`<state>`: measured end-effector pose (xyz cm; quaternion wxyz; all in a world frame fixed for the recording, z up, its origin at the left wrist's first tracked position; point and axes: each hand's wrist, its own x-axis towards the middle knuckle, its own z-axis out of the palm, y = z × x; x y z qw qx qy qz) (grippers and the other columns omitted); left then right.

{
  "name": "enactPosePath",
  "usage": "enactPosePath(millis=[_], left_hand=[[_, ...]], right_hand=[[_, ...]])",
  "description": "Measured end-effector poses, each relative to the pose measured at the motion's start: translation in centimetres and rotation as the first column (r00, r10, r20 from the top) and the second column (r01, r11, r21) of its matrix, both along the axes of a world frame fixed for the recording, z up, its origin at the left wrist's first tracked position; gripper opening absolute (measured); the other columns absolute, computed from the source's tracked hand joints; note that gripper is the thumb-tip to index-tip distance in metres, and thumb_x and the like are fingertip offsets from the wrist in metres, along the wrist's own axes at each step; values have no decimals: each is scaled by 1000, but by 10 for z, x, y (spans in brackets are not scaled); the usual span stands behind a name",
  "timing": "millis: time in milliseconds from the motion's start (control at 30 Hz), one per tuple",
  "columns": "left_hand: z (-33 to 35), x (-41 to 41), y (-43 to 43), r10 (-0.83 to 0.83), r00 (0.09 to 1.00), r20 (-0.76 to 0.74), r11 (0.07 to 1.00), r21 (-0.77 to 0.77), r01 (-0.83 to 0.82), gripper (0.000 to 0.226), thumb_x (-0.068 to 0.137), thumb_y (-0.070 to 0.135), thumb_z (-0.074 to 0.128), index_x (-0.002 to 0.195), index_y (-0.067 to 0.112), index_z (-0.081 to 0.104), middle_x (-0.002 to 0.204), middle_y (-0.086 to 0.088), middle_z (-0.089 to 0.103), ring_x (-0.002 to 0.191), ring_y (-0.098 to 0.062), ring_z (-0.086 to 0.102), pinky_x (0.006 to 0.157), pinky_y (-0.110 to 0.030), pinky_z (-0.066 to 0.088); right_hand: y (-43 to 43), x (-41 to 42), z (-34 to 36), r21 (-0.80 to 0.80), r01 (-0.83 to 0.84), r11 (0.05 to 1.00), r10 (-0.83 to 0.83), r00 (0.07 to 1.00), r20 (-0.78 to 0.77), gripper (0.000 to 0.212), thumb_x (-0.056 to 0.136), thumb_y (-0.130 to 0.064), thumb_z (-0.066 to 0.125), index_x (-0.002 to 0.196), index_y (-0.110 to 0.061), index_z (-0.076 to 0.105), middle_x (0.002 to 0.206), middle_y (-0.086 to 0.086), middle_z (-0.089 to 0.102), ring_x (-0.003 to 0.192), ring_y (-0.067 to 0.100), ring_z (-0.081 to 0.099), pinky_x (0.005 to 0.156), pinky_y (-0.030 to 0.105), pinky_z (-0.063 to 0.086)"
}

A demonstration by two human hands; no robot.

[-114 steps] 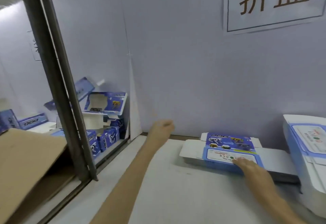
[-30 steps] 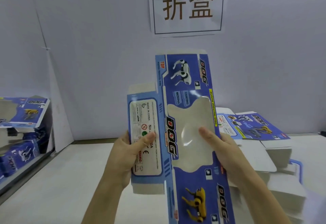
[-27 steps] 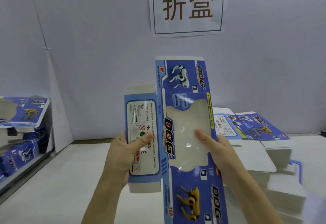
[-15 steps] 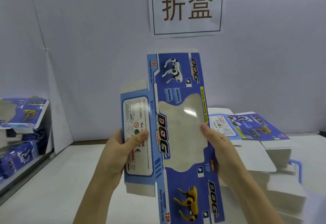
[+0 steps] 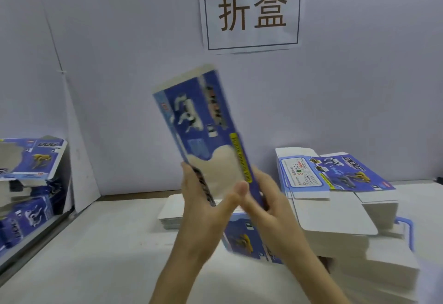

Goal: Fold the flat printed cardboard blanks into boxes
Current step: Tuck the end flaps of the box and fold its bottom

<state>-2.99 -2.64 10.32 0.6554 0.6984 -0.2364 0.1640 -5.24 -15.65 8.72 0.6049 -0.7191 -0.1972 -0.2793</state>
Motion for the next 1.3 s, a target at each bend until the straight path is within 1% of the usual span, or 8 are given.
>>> enactPosePath(millis=[167, 367, 567, 700, 833, 933, 1167, 1300], left_hand=[[3, 6, 14, -150, 985, -85, 974, -186, 132, 69, 74, 54, 64, 136, 35, 42, 123, 9, 62, 113, -13, 62, 82, -28, 58], [-9, 17, 17, -99, 973, -209, 950, -311, 30, 38, 74, 48, 57, 106, 28, 59, 86, 1, 75, 75, -22, 74, 52, -29, 58], [-14, 27, 30, -237, 949, -207, 904, -405, 138, 37, 81, 35, 56, 118, 27, 59, 100, -5, 74, 82, -24, 73, 57, -37, 59], [-8, 24, 18, -359, 890, -280, 922, -253, 292, 52, 84, 36, 61, 131, 14, 51, 110, -9, 71, 88, -28, 71, 61, -31, 58], [-12, 5, 21, -513, 822, -248, 858, -142, 493, 63, 83, 46, 67, 128, 5, 51, 102, -12, 67, 78, -19, 69, 70, -29, 58], [-3, 4, 20, -448, 856, -258, 891, -48, 452, 121, 24, 72, 84, 126, 21, 45, 109, -2, 72, 99, -25, 70, 74, -35, 60], [-2, 9, 38, -355, 916, -186, 933, -2, 361, 111, 22, 67, 87, 118, 30, 46, 104, 14, 71, 101, -15, 69, 70, -30, 60], [-2, 10, 41, -311, 941, -134, 950, -17, 311, 86, 47, 46, 73, 126, 37, 41, 113, 11, 67, 106, -14, 66, 69, -26, 58]], right_hand=[[-11, -6, 2, -308, -155, 939, 139, 988, -73, 55, 87, -37, 61, 140, -42, 45, 137, -25, 40, 133, -2, 37, 90, 3, 39], [-21, -1, 2, -163, -130, 978, 119, 990, -77, 40, 89, -27, 62, 128, -36, 56, 126, -22, 58, 125, 5, 52, 88, 21, 53], [-39, 8, 1, 225, 183, 957, -161, 981, -112, 67, 81, -42, 67, 142, -39, 39, 139, -10, 51, 121, 15, 58, 95, 41, 53], [-45, 9, 6, 248, -89, 965, 182, 906, -381, 50, 96, -38, 55, 142, -21, 44, 132, 12, 61, 119, 32, 60, 80, 14, 52], [-33, 7, -2, 236, -224, 946, 302, 874, -381, 44, 86, -52, 56, 128, -53, 45, 118, -10, 68, 105, 18, 69, 72, 25, 58], [-34, 7, -3, 308, -308, 900, 401, 863, -308, 55, 82, -50, 66, 133, -45, 46, 125, 0, 66, 108, 28, 67, 79, 35, 59], [-53, 5, -2, 324, -314, 892, 418, 845, -334, 78, 57, -47, 88, 124, -21, 56, 112, 10, 72, 99, 30, 70, 74, 33, 58], [-47, 7, -5, 207, -210, 956, 275, 889, -367, 49, 54, -50, 77, 100, -33, 72, 102, 4, 75, 96, 24, 71, 85, 38, 57]])
